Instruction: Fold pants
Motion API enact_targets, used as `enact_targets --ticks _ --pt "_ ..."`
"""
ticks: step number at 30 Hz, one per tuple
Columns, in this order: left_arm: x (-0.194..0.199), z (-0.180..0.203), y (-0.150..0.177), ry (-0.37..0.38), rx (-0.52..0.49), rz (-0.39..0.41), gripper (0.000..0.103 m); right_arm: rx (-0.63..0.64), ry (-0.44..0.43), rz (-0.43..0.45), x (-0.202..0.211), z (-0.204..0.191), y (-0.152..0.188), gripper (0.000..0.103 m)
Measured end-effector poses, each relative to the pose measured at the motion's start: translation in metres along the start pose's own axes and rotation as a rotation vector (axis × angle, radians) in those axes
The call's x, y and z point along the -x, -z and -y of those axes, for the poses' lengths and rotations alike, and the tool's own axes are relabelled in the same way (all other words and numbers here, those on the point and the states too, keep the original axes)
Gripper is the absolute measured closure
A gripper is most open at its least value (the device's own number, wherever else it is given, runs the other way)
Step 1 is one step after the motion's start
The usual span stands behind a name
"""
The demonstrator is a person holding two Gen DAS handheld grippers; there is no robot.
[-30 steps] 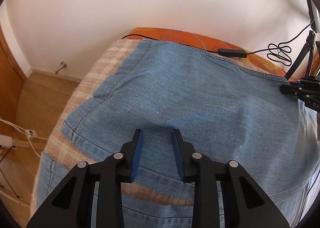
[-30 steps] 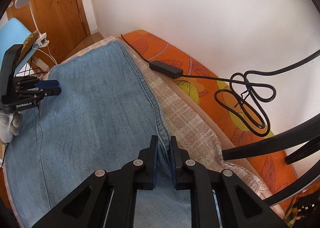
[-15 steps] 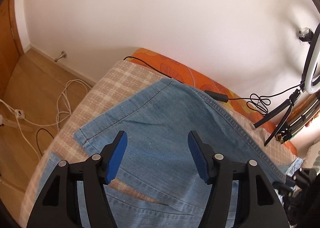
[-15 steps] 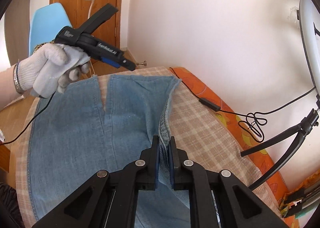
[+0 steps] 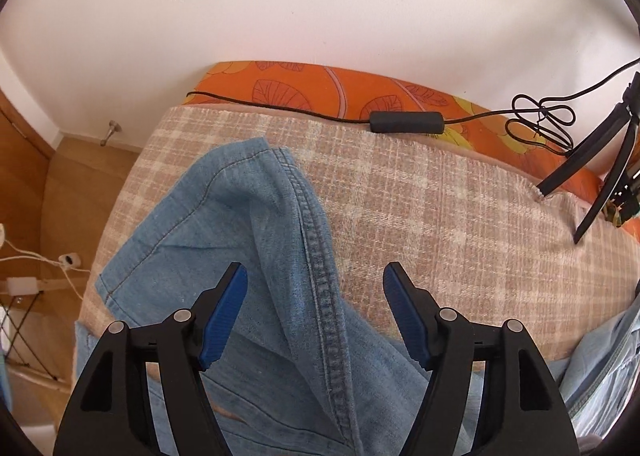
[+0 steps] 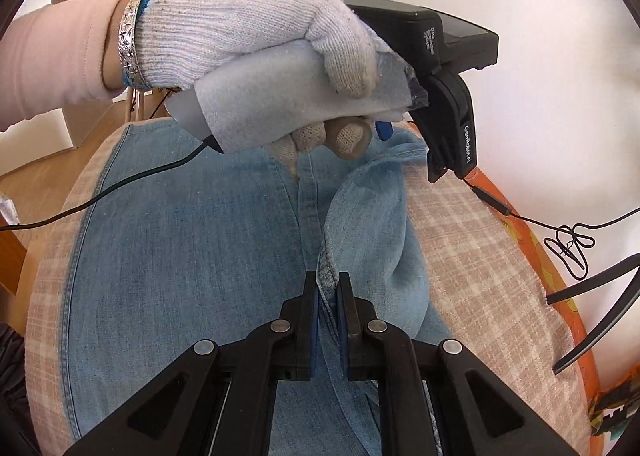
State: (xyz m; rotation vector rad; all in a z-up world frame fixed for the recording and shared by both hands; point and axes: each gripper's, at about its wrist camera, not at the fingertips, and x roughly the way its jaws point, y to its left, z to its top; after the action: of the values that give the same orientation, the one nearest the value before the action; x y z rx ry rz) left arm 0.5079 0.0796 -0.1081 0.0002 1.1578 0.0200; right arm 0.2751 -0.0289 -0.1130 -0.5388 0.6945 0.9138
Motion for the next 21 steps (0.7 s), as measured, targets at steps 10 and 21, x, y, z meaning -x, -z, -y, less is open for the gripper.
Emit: enact_targets --ticks 10,21 --pt "0.001 -0.04 0.021 -0.043 0.011 0.117 0.097 -0.067 -0.1 0.011 0.012 0.026 0.0 0.065" --pt "0.024 -0.073 0.061 -0.061 0.053 0.194 0.098 -0.084 -0.189 -0.216 0.048 0.145 0.056 0.03"
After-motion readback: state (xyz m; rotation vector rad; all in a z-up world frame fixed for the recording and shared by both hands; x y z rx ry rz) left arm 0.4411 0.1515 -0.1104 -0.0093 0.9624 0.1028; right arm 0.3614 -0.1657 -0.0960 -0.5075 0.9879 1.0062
